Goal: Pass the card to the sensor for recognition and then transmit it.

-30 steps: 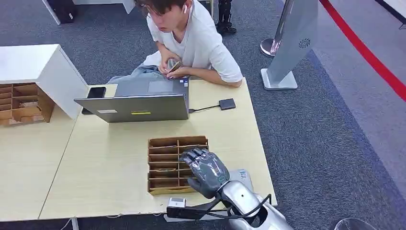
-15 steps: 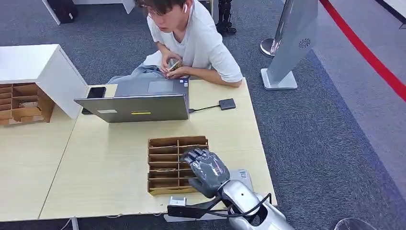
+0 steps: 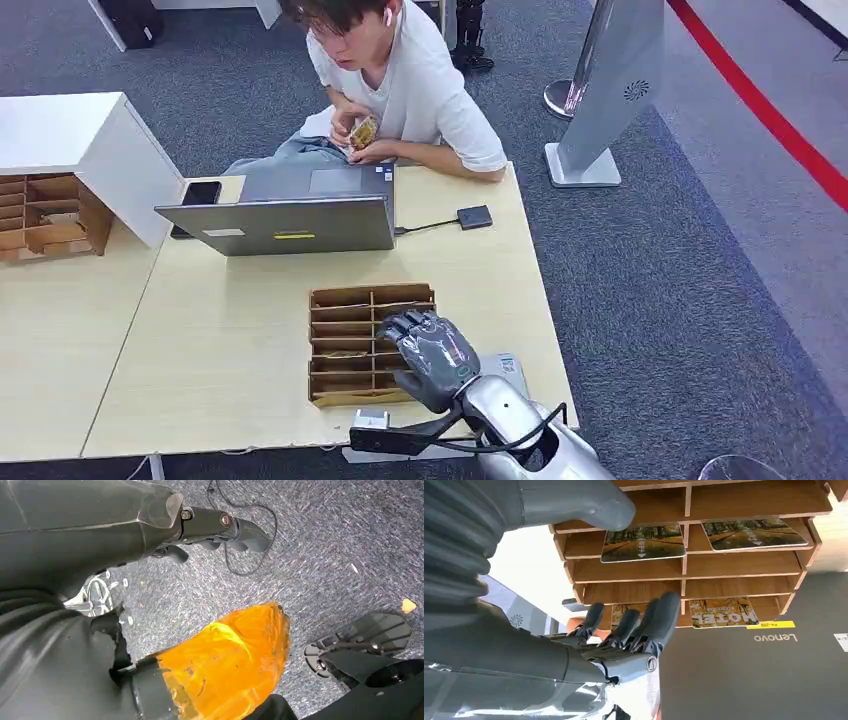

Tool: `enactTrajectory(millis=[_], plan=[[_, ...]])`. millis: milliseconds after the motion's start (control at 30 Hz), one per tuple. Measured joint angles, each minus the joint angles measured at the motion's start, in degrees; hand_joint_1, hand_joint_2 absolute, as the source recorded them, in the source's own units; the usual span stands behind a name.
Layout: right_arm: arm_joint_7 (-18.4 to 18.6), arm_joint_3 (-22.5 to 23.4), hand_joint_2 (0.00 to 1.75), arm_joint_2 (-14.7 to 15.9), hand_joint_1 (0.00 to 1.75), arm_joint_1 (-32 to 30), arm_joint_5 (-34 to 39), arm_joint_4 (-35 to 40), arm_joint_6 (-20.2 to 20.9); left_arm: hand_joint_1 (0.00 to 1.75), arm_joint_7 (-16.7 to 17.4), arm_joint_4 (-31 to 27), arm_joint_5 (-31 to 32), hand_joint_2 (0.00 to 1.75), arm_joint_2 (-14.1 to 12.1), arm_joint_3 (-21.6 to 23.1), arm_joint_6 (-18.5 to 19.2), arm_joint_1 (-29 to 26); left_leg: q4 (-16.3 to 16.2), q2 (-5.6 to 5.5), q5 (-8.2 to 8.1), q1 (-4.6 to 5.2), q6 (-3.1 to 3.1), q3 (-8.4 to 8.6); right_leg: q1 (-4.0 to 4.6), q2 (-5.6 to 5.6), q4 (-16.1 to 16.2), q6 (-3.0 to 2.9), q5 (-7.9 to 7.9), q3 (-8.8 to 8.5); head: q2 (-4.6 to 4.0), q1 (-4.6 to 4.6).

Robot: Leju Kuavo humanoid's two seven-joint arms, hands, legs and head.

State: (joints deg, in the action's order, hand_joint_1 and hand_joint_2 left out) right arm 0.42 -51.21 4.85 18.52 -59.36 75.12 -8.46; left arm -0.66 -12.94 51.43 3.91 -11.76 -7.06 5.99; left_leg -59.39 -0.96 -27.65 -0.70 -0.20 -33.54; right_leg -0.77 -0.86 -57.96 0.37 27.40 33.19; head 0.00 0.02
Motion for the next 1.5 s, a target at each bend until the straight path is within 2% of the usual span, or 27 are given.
enactTrajectory(millis=[300,333,1367,1500], plan=[[0.0,0.0,1.75,0.0,0.68,0.1,0.4,-0.3,0.6,0.0,0.0,0.0,0.2,0.0,0.0,-0.4,0.0,0.0,0.0,0.0,0.0,0.0,0.0,0.0,0.0,0.0,0.0,0.0,0.0,0.0,0.0,0.0],[0.0,0.0,1.75,0.0,0.73,0.1,0.5,-0.4,0.8,0.0,0.0,0.0,0.3,0.0,0.0,-0.5,0.0,0.0,0.0,0.0,0.0,0.0,0.0,0.0,0.0,0.0,0.0,0.0,0.0,0.0,0.0,0.0],[0.6,0.0,1.75,-1.1,0.65,1.0,1.4,-3.7,2.1,0.0,0.0,0.0,1.3,0.0,0.3,-0.9,0.2,0.1,0.0,0.0,0.0,0.0,0.0,0.0,0.0,0.0,0.0,0.0,0.0,0.0,0.0,0.0],[0.6,0.0,1.75,-1.5,0.7,1.2,1.5,-4.1,2.2,0.0,0.0,0.0,1.4,0.0,0.4,-0.9,0.2,0.1,0.0,0.0,0.0,0.0,0.0,0.0,0.0,0.0,0.0,0.0,0.0,0.0,0.0,0.0]])
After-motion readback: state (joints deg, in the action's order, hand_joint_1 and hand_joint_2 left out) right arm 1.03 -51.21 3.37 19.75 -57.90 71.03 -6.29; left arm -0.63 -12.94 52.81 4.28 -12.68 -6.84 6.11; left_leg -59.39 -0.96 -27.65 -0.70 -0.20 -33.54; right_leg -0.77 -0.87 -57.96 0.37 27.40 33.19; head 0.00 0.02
